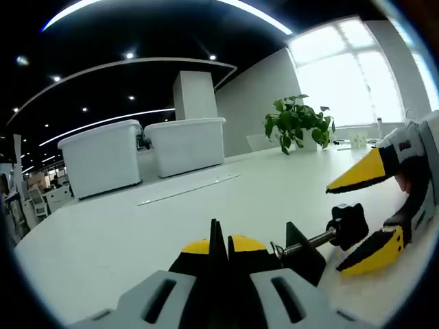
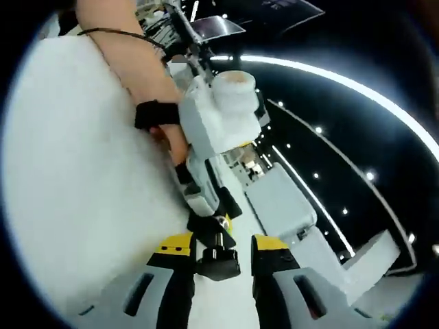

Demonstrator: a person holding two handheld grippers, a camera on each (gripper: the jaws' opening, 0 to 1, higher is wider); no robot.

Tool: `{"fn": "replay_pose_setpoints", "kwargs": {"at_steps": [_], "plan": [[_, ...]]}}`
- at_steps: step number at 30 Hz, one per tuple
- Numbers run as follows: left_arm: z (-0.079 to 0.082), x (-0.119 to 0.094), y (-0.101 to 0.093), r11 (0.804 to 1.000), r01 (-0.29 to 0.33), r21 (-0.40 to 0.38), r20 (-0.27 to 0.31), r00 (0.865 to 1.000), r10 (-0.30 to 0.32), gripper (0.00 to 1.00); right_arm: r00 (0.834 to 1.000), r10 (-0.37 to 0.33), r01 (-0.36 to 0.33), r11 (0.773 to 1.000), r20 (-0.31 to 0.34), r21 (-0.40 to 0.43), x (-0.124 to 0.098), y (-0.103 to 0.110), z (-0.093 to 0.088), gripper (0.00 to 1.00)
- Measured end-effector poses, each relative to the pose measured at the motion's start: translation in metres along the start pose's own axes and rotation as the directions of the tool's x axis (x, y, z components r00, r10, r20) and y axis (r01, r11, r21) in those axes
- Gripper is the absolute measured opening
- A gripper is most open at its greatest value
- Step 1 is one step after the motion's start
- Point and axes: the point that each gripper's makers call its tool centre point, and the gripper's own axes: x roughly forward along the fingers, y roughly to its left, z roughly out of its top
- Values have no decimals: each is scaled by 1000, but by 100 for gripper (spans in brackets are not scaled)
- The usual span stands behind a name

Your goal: Clamp the fixed fixture on the desktop, loosen the retaining clip, secure it to the edge of the desk, and tighten the retaining clip.

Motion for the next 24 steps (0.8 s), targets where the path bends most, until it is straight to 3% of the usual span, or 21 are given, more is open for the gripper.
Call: {"fn": "replay_pose_setpoints", "kwargs": {"at_steps": [2, 3, 5, 7, 8, 9, 10, 12, 13, 15, 21, 22, 24], "plan": [[0, 0, 0, 1000, 1, 0, 0, 1000, -1, 7, 999, -24, 21, 992, 25, 123, -3, -13, 5, 39], [0, 0, 0, 1000, 1, 0, 0, 1000, -1, 7, 998, -46, 36, 977, 45, 210, -4, -21, 7, 37], [0, 0, 0, 1000, 1, 1, 0, 1000, -1, 7, 994, -94, 66, 916, 53, 396, -7, -38, 3, 34], [0, -1, 0, 1000, 1, 1, 1, 1000, -1, 7, 994, -86, 32, 798, 61, 601, -8, -43, -3, 31], [0, -1, 0, 1000, 2, 1, 1, 1000, -2, 7, 996, -67, 12, 720, 52, 694, -8, -43, -10, 31], [0, -1, 0, 1000, 2, 1, 1, 1000, -2, 7, 998, -52, 3, 675, 43, 738, -3, -46, -16, 31], [0, -1, 0, 1000, 2, 1, 1, 1000, -2, 7, 999, -41, 10, 648, 22, 762, -2, -46, -23, 31], [0, 0, 0, 1000, 2, 1, 1, 1000, -2, 7, 999, -48, 41, 626, -14, 779, -3, -48, -32, 31], [0, 0, 0, 1000, 2, 1, 1, 1000, -2, 7, 998, -56, 50, 598, -21, 800, -3, -49, -33, 31], [0, 0, 0, 1000, 2, 1, 1, 1000, -2, 7, 999, -41, 37, 513, -19, 858, -3, -50, -35, 30], [0, 0, 0, 1000, 3, 1, 1, 1000, -3, 7, 999, 8, 28, 388, -34, 921, -4, -46, -43, 25], [0, 0, 0, 1000, 3, 1, 1, 1000, -3, 7, 999, 17, 29, 355, -37, 934, -3, -44, -44, 24], [0, 0, 0, 1000, 2, 1, 1, 1000, -2, 7, 996, 73, 32, 266, -53, 963, -3, -32, -48, 23]]}}
